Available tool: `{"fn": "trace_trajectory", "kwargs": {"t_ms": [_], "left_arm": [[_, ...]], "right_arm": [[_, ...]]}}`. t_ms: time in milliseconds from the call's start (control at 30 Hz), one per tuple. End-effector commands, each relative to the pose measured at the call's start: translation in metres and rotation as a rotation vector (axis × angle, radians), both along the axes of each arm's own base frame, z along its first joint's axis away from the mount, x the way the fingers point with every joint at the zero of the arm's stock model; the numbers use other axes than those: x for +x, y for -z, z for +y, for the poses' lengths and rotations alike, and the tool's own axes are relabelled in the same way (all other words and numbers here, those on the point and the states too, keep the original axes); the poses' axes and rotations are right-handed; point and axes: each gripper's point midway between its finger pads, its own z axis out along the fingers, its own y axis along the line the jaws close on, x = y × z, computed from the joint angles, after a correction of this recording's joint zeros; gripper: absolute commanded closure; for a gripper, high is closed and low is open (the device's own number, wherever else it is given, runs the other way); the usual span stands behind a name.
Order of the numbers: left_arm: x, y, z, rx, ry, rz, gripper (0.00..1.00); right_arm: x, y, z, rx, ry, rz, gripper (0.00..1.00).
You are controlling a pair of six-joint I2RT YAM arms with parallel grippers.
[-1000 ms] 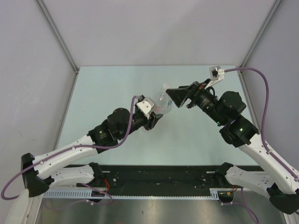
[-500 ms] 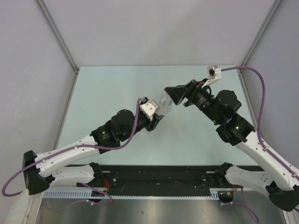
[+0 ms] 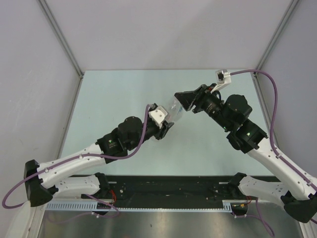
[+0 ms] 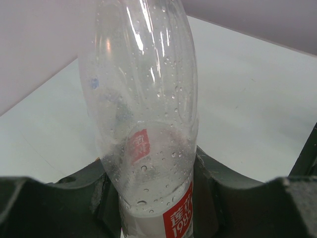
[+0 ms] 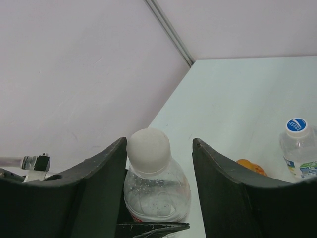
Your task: Unscrew the bottle caps
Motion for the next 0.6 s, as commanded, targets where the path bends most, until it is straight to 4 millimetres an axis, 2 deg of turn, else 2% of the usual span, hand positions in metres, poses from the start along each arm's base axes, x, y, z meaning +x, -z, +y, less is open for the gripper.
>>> {"fn": "trace_trajectory", "kwargs": {"t_ms": [0,133,267,300,333,467,533,567], "left_arm": [[0.000,-0.001,-0.002,0.005,0.007,-0.024,1.00],[-0.002,-0.001,-0.003,0.007,0.016,-0.022,1.00],[-0.004,-0.002,-0.004,0.004,0.028,-0.020,1.00],[-0.004,-0.002,-0.005,0.003,0.031,-0.020,1.00],[-0.004,-0.004,-0.004,-0.001,0.032,-0.022,1.00],[-0.017,-0.013,-0.008,-0.019,0.107,-0.025,1.00],[-0.032,-0.015,-0.012,-0.017,0.193,-0.006,1.00],[-0.041,-0.023,-0.012,-0.034,0.237,-0.013,1.00]], "right_arm": [[-0.004,-0.026,0.000,0.032,-0.010,-0.070,0.47],[-0.004,-0.026,-0.001,0.027,-0.003,-0.076,0.78],[-0.005,-0.024,-0.001,0.018,-0.010,-0.074,0.86],[-0.005,-0.024,-0.001,0.014,-0.013,-0.076,0.90],[-0.007,-0.024,0.000,0.011,-0.018,-0.079,0.99],[-0.014,-0.023,0.002,-0.021,-0.068,-0.109,1.00],[-0.023,-0.025,0.004,-0.034,-0.124,-0.135,1.00],[-0.022,-0.027,0.000,-0.044,-0.129,-0.158,1.00]]}}
